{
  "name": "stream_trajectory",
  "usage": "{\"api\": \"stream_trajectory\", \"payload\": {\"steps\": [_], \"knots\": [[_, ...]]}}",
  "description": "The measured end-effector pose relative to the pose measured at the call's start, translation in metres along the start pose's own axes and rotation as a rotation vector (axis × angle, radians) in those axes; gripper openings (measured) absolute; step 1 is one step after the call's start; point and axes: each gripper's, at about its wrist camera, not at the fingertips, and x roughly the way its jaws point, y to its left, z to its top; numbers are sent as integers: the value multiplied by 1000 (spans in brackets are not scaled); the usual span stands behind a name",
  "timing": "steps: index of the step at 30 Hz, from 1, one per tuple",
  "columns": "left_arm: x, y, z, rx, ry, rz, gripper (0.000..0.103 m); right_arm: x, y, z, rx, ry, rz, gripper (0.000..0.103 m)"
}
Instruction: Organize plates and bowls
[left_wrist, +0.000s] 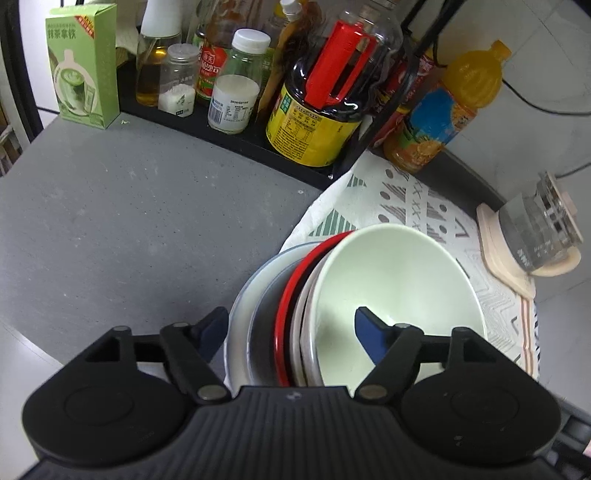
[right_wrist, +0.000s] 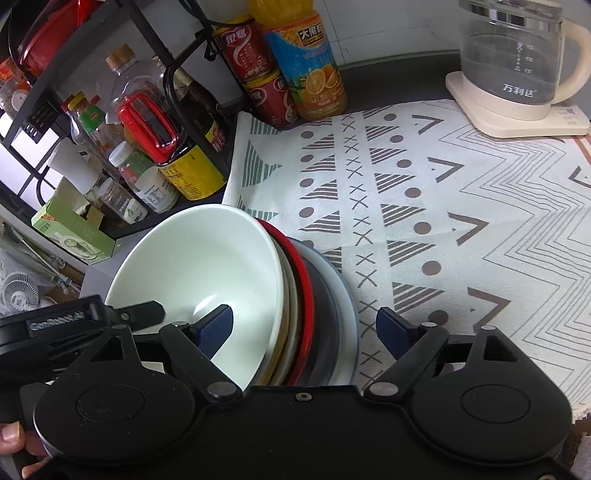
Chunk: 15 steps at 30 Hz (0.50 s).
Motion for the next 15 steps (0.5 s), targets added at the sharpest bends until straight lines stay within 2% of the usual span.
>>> {"api": "stream_trajectory", "payload": {"steps": [3, 5, 15], "knots": [[-6, -5, 0, 45, 1, -5, 77, -10, -2, -3, 14, -32, -18, 92], [-11, -9, 0, 80, -9, -6, 82, -18, -4, -5, 20, -63, -34, 99], [-41, -31, -2, 190, -84, -41, 90, -61, -16, -14, 64, -200, -119, 103]]}}
